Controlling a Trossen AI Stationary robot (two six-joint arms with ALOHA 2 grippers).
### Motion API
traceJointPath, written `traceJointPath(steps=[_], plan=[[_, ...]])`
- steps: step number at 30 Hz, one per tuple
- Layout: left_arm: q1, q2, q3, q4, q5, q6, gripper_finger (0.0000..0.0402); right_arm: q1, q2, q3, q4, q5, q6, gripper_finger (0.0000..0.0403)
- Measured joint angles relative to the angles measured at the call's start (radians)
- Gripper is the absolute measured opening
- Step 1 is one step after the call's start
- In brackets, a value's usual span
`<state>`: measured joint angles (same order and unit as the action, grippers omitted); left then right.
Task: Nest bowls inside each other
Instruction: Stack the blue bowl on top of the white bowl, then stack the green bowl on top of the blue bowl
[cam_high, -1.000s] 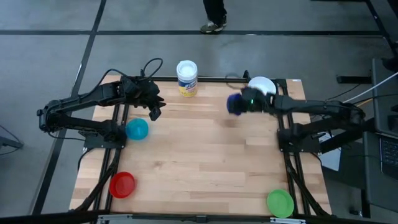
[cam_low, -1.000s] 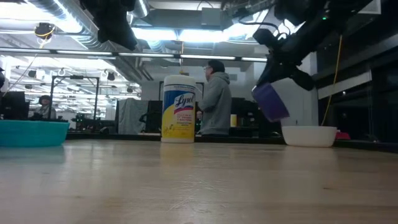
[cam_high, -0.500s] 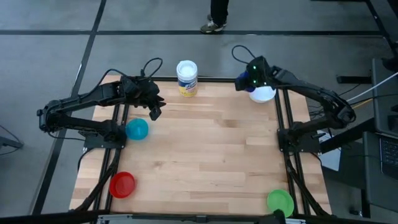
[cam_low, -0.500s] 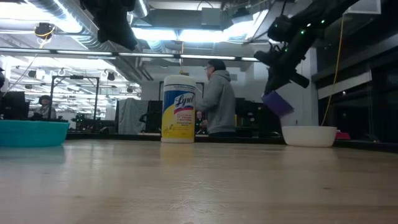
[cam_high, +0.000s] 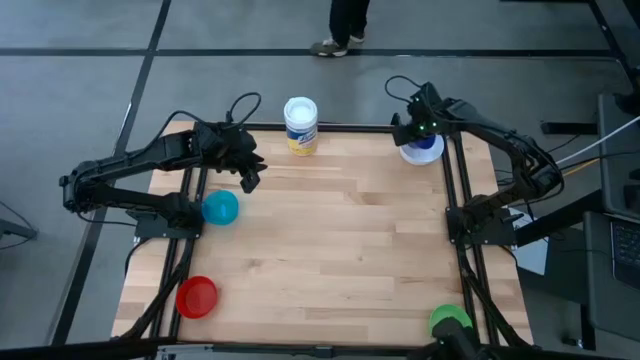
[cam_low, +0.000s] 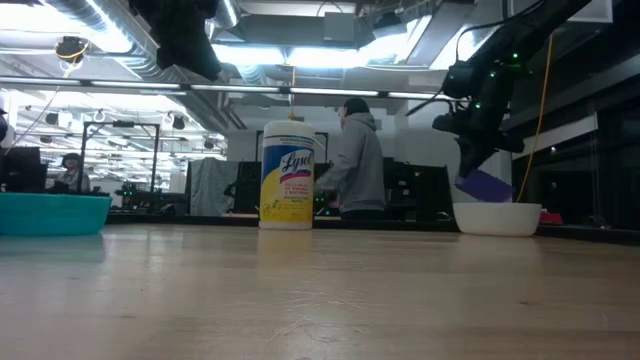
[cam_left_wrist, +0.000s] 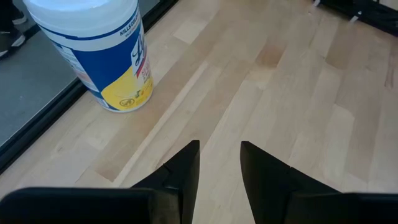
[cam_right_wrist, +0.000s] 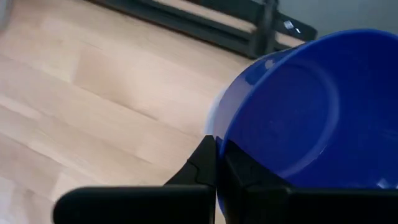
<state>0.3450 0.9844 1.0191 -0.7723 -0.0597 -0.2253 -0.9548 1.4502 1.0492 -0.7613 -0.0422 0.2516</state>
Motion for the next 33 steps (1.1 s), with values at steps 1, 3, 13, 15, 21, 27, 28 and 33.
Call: traceJointPath(steps=[1,3,13,15,21,27,28,33], plan=[[0.0,0.0,0.0,0.0,0.0,0.0,0.0112,-0.01,0.0,0.0,-0.02,0.0,-0.014,0.0001],[0.0,0.0,0.0,0.0,-0.001,0.0,0.0112,-0.03,0.0,0.0,-0.047,0.003,-0.04,0.0001],[0.0,0.0,0.0,0.021,-0.015,-0.001,0.0112,-0.08,0.0,0.0,-0.093,0.016,-0.087,0.0001],[0.0,0.0,0.0,0.021,-0.018,-0.001,0.0112,-0.08,0.008,0.0,-0.092,0.015,-0.093,0.0001],[0.0,0.0,0.0,0.021,-0.018,0.0,0.0112,-0.078,0.057,0.0,-0.09,-0.036,-0.107,0.0005],[0.0,0.0,0.0,0.021,-0.018,0.0,0.0112,-0.073,0.06,0.006,-0.063,-0.024,-0.11,0.0102],[0.0,0.0,0.0,0.021,-0.018,0.0,0.0112,-0.073,0.06,0.013,-0.065,-0.021,-0.112,0.012],[0.014,0.0,0.0,0.021,-0.018,0.001,0.0112,-0.078,0.06,0.047,-0.065,0.007,-0.125,0.0181]])
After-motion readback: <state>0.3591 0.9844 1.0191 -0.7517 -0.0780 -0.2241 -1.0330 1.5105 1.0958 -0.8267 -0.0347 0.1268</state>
